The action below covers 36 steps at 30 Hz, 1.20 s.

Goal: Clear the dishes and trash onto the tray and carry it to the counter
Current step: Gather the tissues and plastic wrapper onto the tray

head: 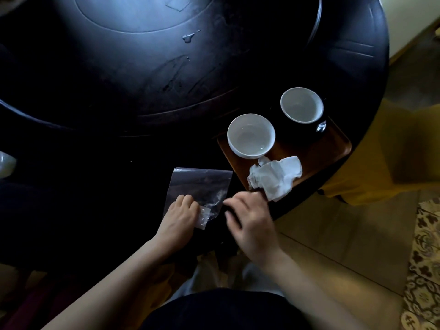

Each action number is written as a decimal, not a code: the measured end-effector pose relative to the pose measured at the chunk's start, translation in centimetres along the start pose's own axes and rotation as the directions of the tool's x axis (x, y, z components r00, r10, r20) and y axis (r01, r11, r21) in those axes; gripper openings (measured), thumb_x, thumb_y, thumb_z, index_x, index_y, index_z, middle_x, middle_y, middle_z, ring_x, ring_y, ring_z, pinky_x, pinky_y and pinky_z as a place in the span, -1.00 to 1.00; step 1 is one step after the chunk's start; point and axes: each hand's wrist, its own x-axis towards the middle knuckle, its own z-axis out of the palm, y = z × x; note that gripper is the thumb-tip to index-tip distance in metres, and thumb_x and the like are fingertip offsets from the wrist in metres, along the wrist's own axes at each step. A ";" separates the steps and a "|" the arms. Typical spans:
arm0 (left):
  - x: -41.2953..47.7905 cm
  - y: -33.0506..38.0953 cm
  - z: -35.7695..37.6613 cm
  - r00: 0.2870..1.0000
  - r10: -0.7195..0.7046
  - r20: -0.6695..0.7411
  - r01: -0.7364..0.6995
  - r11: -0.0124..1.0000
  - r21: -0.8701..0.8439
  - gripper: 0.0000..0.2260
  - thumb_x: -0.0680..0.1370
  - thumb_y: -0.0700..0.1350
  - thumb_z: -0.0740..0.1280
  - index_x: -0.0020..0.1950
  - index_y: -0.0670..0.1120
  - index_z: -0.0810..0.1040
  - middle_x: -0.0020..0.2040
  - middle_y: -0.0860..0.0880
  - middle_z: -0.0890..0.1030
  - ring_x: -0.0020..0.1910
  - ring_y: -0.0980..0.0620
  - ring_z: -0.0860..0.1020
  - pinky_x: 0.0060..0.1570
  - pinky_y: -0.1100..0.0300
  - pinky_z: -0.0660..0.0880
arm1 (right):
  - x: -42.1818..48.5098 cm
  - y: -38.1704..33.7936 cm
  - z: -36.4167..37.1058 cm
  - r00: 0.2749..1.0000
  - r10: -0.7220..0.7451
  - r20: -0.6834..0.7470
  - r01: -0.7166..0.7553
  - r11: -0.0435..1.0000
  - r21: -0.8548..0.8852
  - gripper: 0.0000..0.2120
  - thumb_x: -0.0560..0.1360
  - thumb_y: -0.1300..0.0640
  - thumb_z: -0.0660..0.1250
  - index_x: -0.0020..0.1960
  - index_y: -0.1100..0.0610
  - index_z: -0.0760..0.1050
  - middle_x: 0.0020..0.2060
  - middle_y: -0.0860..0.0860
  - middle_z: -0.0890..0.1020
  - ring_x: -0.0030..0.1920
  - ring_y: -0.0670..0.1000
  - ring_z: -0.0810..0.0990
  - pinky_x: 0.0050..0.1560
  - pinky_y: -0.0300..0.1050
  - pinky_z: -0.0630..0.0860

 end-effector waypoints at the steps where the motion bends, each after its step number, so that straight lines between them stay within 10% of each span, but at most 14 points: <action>1: -0.2 -0.1 0.0 1.000 -0.011 -0.019 0.011 1.000 -0.006 -0.88 0.27 -0.19 0.30 -0.23 -0.12 0.44 -0.28 -0.09 0.49 -0.31 -0.08 0.49 -0.39 0.13 0.48 | -0.4 -0.5 0.9 0.993 0.028 0.114 -0.031 0.999 0.027 -0.80 0.46 0.13 0.28 0.07 0.14 0.51 -0.08 0.05 0.56 -0.05 0.05 0.49 0.02 -0.08 0.47; 6: -0.5 -1.5 0.2 0.973 -0.164 -0.163 0.119 0.960 -0.253 -0.79 0.42 -0.13 0.09 -0.19 -0.18 0.48 -0.22 -0.17 0.51 -0.19 -0.04 0.35 -0.22 0.14 0.40 | 0.3 -1.3 3.7 0.884 0.301 0.358 -0.355 0.930 0.094 -0.67 0.49 0.07 0.30 0.21 0.15 0.42 0.10 0.08 0.50 0.14 0.05 0.45 0.13 -0.13 0.41; 22: -1.0 -1.9 -2.0 0.947 -0.281 -0.156 0.152 0.818 -0.556 -0.86 0.39 -0.18 0.26 -0.11 -0.21 0.52 -0.01 -0.15 0.53 0.01 -0.06 0.45 -0.01 0.22 0.40 | 2.2 -3.0 6.0 0.925 0.293 0.244 -0.294 0.955 -0.030 -0.91 0.50 0.16 0.26 -0.04 0.16 0.47 -0.08 0.06 0.55 -0.04 0.03 0.45 0.00 -0.13 0.41; 26: -0.6 -1.1 -3.9 0.953 -0.166 -0.252 0.032 0.885 -0.464 -0.91 0.38 -0.19 0.40 -0.17 -0.12 0.52 0.17 -0.10 0.54 0.19 0.04 0.37 0.17 0.32 0.22 | 2.9 -2.8 2.8 0.725 0.561 0.400 -0.687 0.544 0.482 -0.97 0.52 0.16 0.27 -0.07 0.11 0.43 -0.21 -0.05 0.55 -0.22 -0.09 0.55 -0.28 -0.36 0.46; 28: -0.1 -0.2 -4.8 0.969 -0.055 -0.240 -0.042 0.924 -0.379 -0.87 0.35 -0.20 0.45 -0.19 -0.10 0.52 0.24 -0.13 0.51 0.27 -0.08 0.39 0.23 0.25 0.21 | 3.4 -2.8 1.4 0.630 0.601 0.492 -0.722 0.221 0.655 -0.97 0.53 0.16 0.26 -0.07 0.11 0.46 -0.21 0.05 0.60 -0.23 -0.04 0.61 -0.30 -0.29 0.55; 30: 0.6 1.2 -5.8 0.970 0.025 -0.242 -0.108 0.935 -0.337 -0.86 0.33 -0.19 0.46 -0.22 -0.11 0.51 0.25 -0.19 0.51 0.27 -0.19 0.42 0.21 0.11 0.29 | 3.9 -2.7 -0.1 0.618 0.606 0.501 -0.700 0.134 0.702 -0.90 0.55 0.10 0.22 -0.07 0.09 0.49 -0.19 0.09 0.63 -0.16 0.02 0.64 -0.21 -0.19 0.58; 36: 3.0 4.7 -8.2 0.955 0.119 -0.273 -0.231 0.873 -0.430 -0.77 0.39 0.05 0.23 -0.19 -0.11 0.50 0.23 -0.13 0.53 0.24 -0.03 0.43 0.20 0.25 0.31 | 4.5 -1.2 -4.2 0.782 0.523 0.340 -0.579 0.407 0.706 -0.91 0.53 0.13 0.27 -0.04 0.14 0.51 -0.17 0.07 0.66 -0.12 0.01 0.64 -0.07 -0.19 0.58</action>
